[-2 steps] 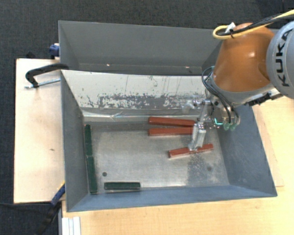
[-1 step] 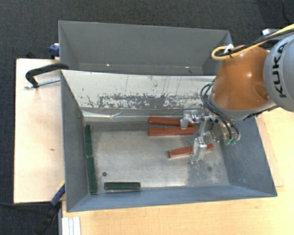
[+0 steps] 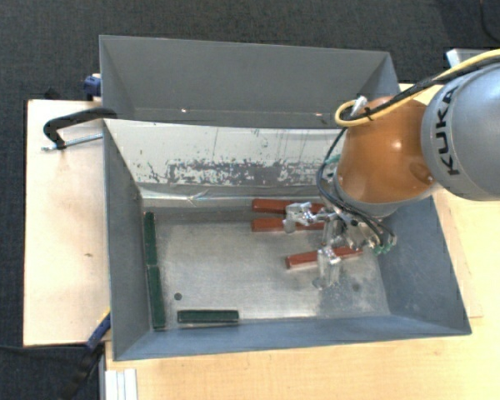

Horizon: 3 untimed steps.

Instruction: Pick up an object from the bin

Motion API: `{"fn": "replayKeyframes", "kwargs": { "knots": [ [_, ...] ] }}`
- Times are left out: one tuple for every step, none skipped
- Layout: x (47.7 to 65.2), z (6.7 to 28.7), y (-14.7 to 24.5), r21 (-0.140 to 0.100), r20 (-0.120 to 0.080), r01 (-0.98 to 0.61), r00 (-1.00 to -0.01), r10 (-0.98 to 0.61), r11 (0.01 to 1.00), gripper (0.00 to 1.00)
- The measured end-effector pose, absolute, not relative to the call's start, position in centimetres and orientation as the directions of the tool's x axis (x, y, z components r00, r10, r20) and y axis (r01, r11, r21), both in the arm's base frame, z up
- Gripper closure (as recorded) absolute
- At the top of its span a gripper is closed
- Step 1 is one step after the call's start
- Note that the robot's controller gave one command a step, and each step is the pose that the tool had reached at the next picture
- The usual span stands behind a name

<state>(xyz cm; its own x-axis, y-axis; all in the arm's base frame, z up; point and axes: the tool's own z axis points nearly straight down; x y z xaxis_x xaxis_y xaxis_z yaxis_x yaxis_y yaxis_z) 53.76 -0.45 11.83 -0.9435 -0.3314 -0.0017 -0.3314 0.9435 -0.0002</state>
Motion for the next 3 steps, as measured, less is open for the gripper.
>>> {"fn": "replayKeyframes", "kwargs": {
  "knots": [
    [55.0,7.1,-3.9,0.000,-0.002,-0.498,-0.867,-0.498,0.867,1.00],
    [55.0,7.1,-3.9,0.000,-0.002,-0.498,-0.867,-0.498,0.867,1.00],
    [55.8,23.8,-0.4,-0.005,-0.011,-0.509,-0.861,-0.509,0.861,1.00]
  ]
}}
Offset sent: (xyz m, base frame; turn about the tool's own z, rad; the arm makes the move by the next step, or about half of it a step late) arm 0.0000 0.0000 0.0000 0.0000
